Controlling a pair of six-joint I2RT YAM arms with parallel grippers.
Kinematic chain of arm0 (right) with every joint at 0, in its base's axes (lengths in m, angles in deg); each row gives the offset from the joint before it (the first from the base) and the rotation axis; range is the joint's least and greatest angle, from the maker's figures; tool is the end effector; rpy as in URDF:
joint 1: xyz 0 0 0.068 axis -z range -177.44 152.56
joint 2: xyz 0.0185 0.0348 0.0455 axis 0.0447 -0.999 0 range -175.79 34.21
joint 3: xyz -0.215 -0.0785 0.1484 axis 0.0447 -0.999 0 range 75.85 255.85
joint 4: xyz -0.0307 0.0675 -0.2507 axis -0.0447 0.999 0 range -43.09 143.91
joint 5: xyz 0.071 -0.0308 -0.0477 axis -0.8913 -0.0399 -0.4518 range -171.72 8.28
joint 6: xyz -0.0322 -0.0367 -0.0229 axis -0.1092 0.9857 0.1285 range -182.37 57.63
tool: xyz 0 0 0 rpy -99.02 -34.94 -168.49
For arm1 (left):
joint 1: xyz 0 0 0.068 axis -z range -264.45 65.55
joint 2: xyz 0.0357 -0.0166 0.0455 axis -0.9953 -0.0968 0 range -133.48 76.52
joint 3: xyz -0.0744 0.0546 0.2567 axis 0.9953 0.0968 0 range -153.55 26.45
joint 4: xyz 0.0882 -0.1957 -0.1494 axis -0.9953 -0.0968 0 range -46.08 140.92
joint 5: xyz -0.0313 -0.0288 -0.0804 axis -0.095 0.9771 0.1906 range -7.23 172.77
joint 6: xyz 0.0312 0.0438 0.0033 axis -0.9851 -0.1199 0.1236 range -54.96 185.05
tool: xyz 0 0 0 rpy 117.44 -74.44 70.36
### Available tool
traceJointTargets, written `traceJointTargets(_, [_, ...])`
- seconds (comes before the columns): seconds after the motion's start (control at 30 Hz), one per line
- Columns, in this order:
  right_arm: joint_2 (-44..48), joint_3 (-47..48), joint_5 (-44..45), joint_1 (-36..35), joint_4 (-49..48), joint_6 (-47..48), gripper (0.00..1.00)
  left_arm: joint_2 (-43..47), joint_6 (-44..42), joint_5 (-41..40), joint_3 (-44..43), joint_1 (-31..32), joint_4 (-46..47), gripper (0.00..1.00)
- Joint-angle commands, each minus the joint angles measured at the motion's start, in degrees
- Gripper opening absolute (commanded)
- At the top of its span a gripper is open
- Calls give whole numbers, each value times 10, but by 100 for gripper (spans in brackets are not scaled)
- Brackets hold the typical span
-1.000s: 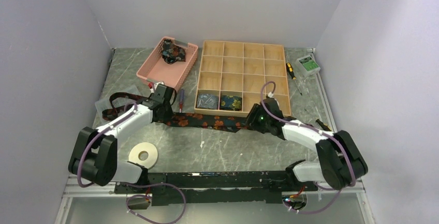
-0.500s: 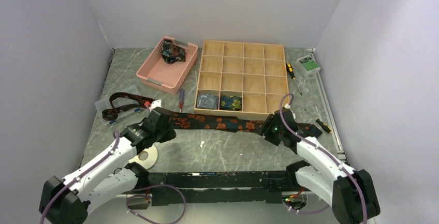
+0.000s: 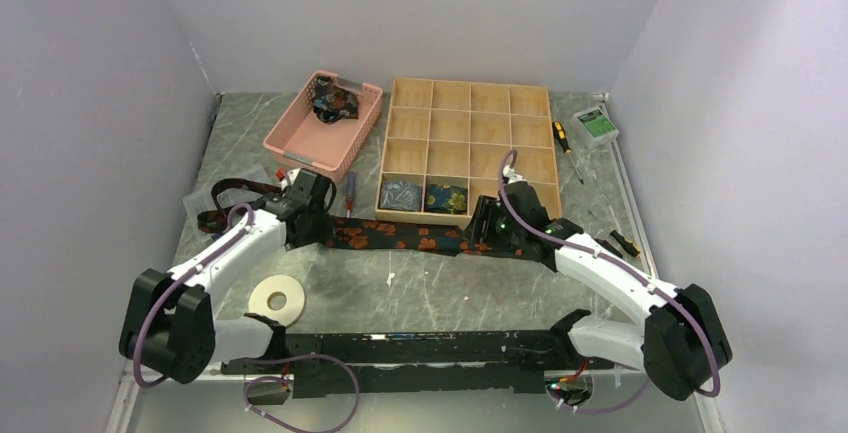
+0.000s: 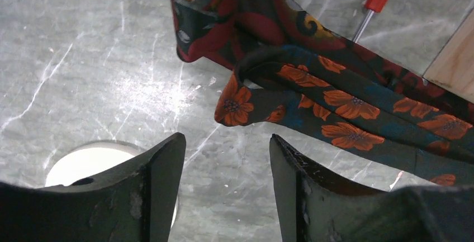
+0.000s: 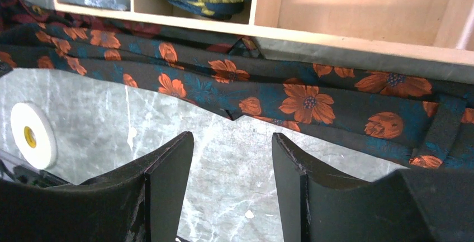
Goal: Roll the ties
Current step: Roll the tie at the center of the board.
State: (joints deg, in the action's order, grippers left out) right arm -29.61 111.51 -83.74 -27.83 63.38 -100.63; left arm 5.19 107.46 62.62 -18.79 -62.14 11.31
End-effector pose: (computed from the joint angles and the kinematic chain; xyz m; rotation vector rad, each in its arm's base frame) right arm 0.1942 0.1154 0.2107 0.1491 2.4329 0.6102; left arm 0.2139 -0.0745 0.2118 -0.5515 2.5411 0.0906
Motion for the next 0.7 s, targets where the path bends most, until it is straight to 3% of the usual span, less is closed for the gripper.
traceJointTargets(0.0, [-13, 8, -14, -12, -29, 23, 58, -16, -103, 32, -33, -6, 33, 61])
traceJointTargets(0.3, [-7, 0, -39, -15, -47, 30, 58, -56, -233, 101, -64, -30, 63, 57])
traceJointTargets(0.53, [9, 7, -47, -14, -41, 37, 59, -79, -280, 163, -80, -72, 40, 56])
traceJointTargets(0.67, [13, 8, -50, -14, -38, 37, 59, -95, -292, 187, -73, -86, 41, 49])
